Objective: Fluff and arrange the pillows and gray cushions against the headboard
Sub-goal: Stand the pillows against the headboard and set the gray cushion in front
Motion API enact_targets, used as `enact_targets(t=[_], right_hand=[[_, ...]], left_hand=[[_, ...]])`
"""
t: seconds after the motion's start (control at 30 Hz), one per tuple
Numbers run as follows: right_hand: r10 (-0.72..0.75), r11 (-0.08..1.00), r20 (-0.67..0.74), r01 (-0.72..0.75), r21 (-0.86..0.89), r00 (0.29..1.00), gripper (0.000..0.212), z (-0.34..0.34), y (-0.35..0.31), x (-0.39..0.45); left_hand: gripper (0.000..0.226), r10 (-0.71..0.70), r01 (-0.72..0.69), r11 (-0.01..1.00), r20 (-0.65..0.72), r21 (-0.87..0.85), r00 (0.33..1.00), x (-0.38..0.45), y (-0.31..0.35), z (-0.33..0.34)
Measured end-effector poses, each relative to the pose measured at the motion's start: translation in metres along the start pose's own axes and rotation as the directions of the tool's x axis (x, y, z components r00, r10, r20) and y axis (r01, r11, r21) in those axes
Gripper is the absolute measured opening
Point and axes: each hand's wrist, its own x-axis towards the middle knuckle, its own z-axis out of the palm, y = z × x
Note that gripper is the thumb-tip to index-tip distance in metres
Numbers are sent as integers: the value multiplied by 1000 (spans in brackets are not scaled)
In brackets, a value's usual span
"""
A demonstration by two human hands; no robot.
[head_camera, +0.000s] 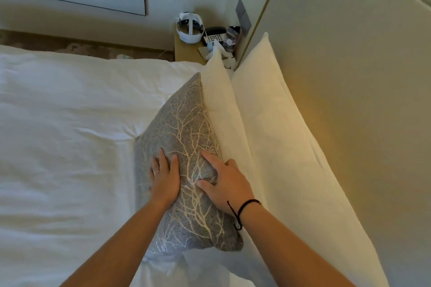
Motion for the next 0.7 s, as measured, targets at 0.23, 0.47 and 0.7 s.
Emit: enact_targets(t=[0.23, 0.47, 0.7], right_hand=[[232, 972, -246, -234, 20, 941, 70, 7, 84, -128], [434, 890, -15, -426, 164, 901, 44, 26, 115, -185], [362, 931, -78, -357, 72, 929, 47, 10, 142, -206]], left_hand=[[88, 270, -267, 942, 13, 203, 963, -77, 38, 8], [102, 286, -281, 900, 36, 334, 958, -105, 44, 18], [112, 244, -269, 848, 115, 456, 963, -115, 48, 20]])
